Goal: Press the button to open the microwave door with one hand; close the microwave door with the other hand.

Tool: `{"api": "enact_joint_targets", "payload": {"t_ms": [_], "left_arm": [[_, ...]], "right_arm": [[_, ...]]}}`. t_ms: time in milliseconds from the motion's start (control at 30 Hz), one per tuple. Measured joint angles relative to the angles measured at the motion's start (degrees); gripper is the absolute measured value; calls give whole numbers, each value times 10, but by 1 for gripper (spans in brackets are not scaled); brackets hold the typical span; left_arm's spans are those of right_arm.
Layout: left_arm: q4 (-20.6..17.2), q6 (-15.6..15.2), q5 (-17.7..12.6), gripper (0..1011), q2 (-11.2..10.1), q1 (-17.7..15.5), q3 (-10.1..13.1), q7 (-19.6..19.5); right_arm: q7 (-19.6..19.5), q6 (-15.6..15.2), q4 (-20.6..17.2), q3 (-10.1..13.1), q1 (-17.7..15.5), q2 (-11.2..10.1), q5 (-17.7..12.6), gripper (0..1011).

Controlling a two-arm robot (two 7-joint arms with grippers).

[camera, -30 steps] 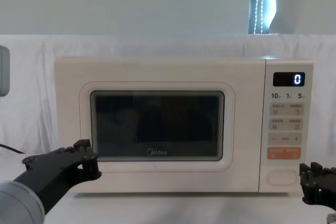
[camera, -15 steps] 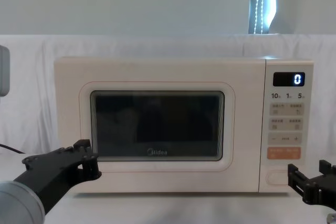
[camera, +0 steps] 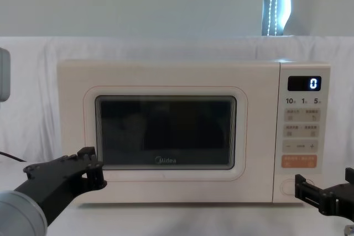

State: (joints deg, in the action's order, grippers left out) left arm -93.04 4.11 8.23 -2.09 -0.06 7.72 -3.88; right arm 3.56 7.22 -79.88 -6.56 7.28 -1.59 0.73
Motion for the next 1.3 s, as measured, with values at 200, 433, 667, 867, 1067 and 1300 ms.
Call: {"api": "enact_joint_targets", "payload": {"t_ms": [200, 433, 667, 867, 1067, 1300], "left_arm": [[0, 0, 0, 0, 0, 0, 0, 0], [0, 0, 0, 105, 0, 0, 0, 0], [0, 0, 0, 326, 0, 0, 0, 0], [0, 0, 0, 508, 0, 0, 0, 0], [0, 0, 0, 730, 0, 0, 0, 0], [0, 0, 0, 924, 0, 0, 0, 0]], "right_arm": [[0, 0, 0, 0, 0, 0, 0, 1000], [0, 0, 0, 0, 0, 0, 0, 1000], [0, 0, 0, 0, 0, 0, 0, 1000], [0, 0, 0, 0, 0, 0, 0, 1000], [0, 0, 0, 0, 0, 0, 0, 1000], [0, 0, 0, 0, 0, 0, 0, 1000]]}}
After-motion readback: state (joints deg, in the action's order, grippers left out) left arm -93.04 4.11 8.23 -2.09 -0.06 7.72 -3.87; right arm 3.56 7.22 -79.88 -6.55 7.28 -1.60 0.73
